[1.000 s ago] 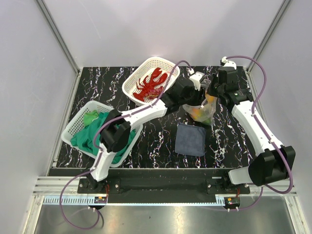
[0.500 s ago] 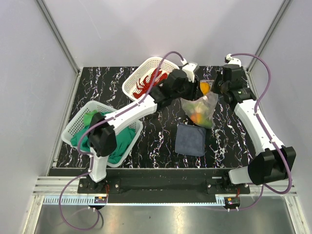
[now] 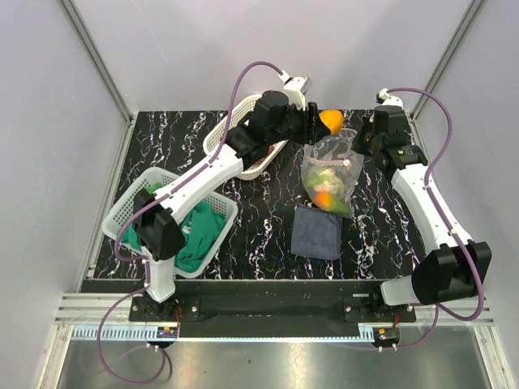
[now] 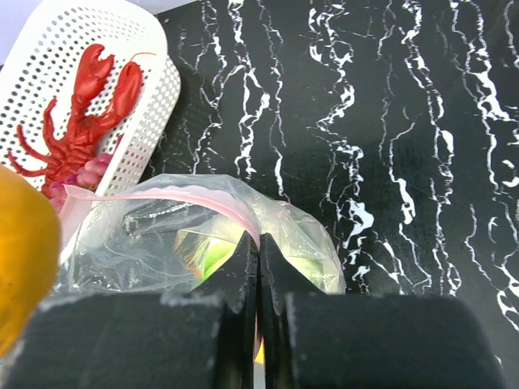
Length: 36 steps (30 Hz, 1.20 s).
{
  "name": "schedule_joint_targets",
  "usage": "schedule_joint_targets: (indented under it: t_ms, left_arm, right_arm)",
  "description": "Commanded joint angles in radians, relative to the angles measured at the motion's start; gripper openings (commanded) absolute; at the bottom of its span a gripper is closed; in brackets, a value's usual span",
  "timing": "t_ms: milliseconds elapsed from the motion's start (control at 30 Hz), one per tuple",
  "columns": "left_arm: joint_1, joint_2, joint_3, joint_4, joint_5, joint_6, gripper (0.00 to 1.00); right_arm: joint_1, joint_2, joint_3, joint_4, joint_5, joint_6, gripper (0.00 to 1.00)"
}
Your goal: Open the zip-top bag and remove the fake food
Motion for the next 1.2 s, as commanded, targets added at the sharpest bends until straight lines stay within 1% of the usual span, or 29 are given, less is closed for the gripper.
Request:
schedule_joint_targets:
  t_ms: [0,33,167,233,367,433,567,600,667,767,933,967,1167]
  left_arm:
    - [0.059,-0.105,-0.066,0.039,0.008,0.003,0.0]
    - [0.098,-0.121,-0.091,0.05,0.014,-0.003,0.0]
    - [0.2,-0.176,-0.219,0.079,0.033,-0.012,0.0]
    - [0.258,-0.194,-0.291,0.136,0.044,-0.024,0.0]
    - [0.341,-0.139,-0.295,0.191,0.041,-0.06,0.0]
    - [0.367,-0.081,-0.292,0.243,0.024,-0.078,0.0]
    - [0.39,0.043,-0.229,0.312,0.01,-0.112,0.0]
    - [0.395,0.101,-0.208,0.329,0.03,-0.124,0.0]
    - [0.402,0.158,-0.172,0.35,0.048,-0.171,0.0]
    - [0.402,0.279,-0.129,0.454,0.05,-0.239,0.0]
    - [0.402,0.378,-0.103,0.544,0.037,-0.374,0.0]
    - [0.401,0.399,-0.102,0.573,0.039,-0.388,0.0]
    - [0.396,0.471,-0.057,0.588,0.054,-0.437,0.0]
  right_arm:
    - [-0.002,-0.005,0.039,0.035,0.043,-0.035,0.0]
    - [-0.002,-0.008,0.043,0.033,0.042,-0.034,0.0]
    - [-0.004,-0.014,0.056,0.039,0.054,-0.03,0.0]
    - [-0.002,0.003,0.075,0.033,0.056,-0.047,0.0]
    - [-0.01,0.016,0.097,0.032,0.065,-0.044,0.0]
    - [-0.013,0.019,0.103,0.032,0.068,-0.043,0.0]
    - [-0.019,0.024,0.115,0.036,0.095,-0.061,0.0]
    - [-0.022,0.029,0.124,0.035,0.108,-0.064,0.0]
    - [-0.035,0.035,0.135,0.036,0.114,-0.073,0.0]
    - [-0.047,0.053,0.169,0.038,0.117,-0.072,0.0]
    - [-0.053,0.101,0.212,0.036,0.115,-0.083,0.0]
    - [-0.055,0.104,0.221,0.036,0.114,-0.081,0.0]
    - [-0.07,0.121,0.253,0.035,0.12,-0.093,0.0]
